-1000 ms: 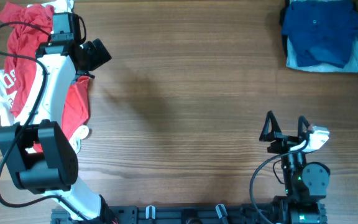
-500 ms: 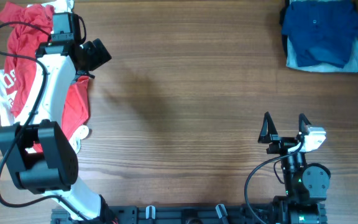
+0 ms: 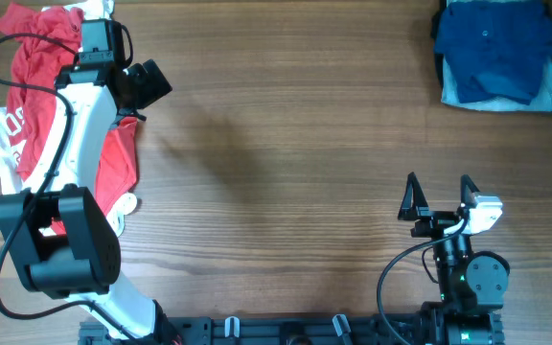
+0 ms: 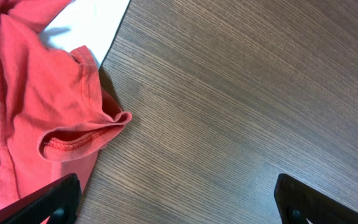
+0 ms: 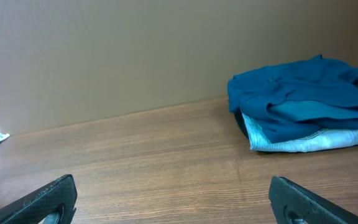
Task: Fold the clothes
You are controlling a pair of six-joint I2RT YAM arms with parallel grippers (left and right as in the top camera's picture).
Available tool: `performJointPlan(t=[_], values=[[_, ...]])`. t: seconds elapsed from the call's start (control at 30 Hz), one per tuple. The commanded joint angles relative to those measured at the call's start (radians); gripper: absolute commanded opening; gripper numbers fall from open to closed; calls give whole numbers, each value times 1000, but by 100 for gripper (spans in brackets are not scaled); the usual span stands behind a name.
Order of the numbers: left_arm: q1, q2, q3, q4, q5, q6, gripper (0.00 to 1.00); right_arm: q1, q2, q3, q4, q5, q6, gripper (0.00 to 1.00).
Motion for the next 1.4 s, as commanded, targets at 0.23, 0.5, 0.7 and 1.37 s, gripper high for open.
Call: performJointPlan(t=[0.23,0.5,0.7,1.37], values=[[2,8,3,0,-6,-2,100,3,-14,-15,8,-16,-18,100],[2,8,3,-13,-6,-2,100,3,-14,-15,8,-16,-18,100],[0,-3,3,-33,-7,-2,100,3,-14,-15,8,-16,-18,100],[-36,-705,-673,649,37,194,100,3,-14,-15,8,-16,-18,100]])
